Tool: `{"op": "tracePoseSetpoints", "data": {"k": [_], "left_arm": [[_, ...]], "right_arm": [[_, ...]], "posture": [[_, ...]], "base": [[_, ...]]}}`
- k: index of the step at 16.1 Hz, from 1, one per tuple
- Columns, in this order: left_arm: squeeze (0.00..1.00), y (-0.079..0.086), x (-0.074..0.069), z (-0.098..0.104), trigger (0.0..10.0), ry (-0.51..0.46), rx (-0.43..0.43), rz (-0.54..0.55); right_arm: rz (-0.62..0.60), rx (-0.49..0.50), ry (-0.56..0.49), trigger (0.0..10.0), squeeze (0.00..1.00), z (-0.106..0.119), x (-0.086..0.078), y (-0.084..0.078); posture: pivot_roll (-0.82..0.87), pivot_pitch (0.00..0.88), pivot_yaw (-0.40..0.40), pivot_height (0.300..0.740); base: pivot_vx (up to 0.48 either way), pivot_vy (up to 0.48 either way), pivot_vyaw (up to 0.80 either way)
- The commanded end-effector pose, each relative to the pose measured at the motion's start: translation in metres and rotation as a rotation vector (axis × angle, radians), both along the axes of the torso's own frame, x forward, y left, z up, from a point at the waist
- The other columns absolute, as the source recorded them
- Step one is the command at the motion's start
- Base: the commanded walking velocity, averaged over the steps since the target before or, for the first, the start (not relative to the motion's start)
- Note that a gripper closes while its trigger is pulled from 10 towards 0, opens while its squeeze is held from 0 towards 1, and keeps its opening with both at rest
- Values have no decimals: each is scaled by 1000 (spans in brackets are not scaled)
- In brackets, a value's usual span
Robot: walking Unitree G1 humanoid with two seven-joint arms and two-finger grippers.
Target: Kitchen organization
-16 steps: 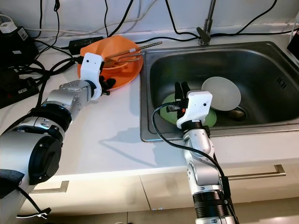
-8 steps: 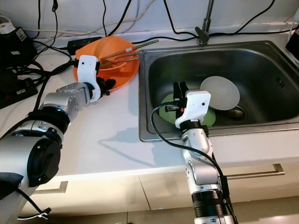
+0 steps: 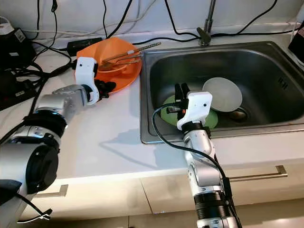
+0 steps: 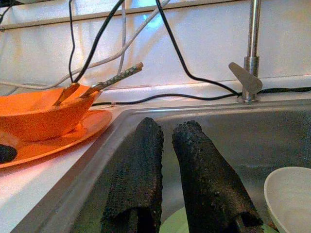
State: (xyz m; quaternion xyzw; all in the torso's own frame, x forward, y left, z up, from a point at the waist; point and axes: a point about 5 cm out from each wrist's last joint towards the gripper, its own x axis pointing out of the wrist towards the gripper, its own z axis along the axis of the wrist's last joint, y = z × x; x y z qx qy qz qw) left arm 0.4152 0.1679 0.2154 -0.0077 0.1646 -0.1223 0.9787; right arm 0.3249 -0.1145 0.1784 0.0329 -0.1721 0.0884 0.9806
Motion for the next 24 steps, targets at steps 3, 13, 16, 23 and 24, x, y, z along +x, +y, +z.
{"op": "tracePoseSetpoints", "data": {"k": [3,13,16,23,24], "left_arm": [[0,10,-12,-12,10000,107,7,-26],[0,-8,-99,-19,10000,115,15,-73],[0,-12,-126,-24,10000,151,3,-51],[0,-1,-172,-3,10000,121,48,81],[0,-1,-176,-1,10000,99,54,85]], "right_arm": [[-7,-10,164,10000,0,-39,0,-6],[11,-7,162,10000,0,-39,6,-2],[20,-7,163,10000,0,-39,7,0],[40,-10,164,10000,0,-40,11,2],[43,-11,162,10000,0,-39,12,3]], "posture": [[145,160,103,740],[195,152,88,740],[213,153,85,740],[251,159,70,740],[254,159,69,740]], "base": [[0,0,0],[0,0,0],[0,0,0],[0,0,0],[0,0,0]]}}
